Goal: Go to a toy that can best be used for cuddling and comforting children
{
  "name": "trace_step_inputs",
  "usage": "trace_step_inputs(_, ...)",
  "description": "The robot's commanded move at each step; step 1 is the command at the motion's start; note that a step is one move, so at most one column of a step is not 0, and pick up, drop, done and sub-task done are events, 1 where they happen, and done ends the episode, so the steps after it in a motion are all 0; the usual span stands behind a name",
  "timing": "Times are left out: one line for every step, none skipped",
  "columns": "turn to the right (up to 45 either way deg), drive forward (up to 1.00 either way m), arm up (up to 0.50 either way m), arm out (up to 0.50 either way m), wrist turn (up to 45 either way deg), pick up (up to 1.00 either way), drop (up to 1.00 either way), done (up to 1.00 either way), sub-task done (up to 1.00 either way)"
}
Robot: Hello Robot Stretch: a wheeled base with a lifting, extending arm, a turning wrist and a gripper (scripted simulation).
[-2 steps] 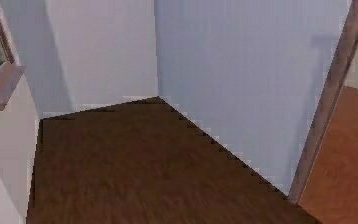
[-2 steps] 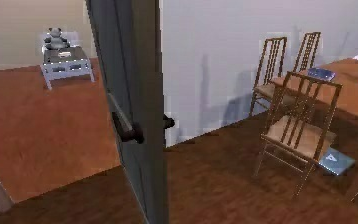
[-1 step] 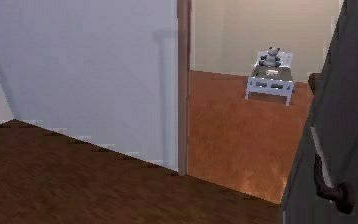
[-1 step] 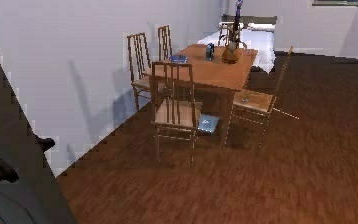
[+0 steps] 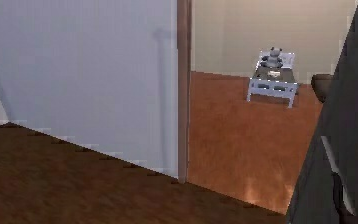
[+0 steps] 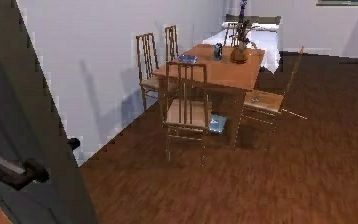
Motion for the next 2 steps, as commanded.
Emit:
trace_step_inputs(0.0, 0.4, 0.0, 0.0, 0.0, 0.0, 0.0, 0.0, 0.0)
trace_step_inputs(24.0, 0.0, 0.0, 0.0, 0.0, 0.0, 0.0, 0.0, 0.0)
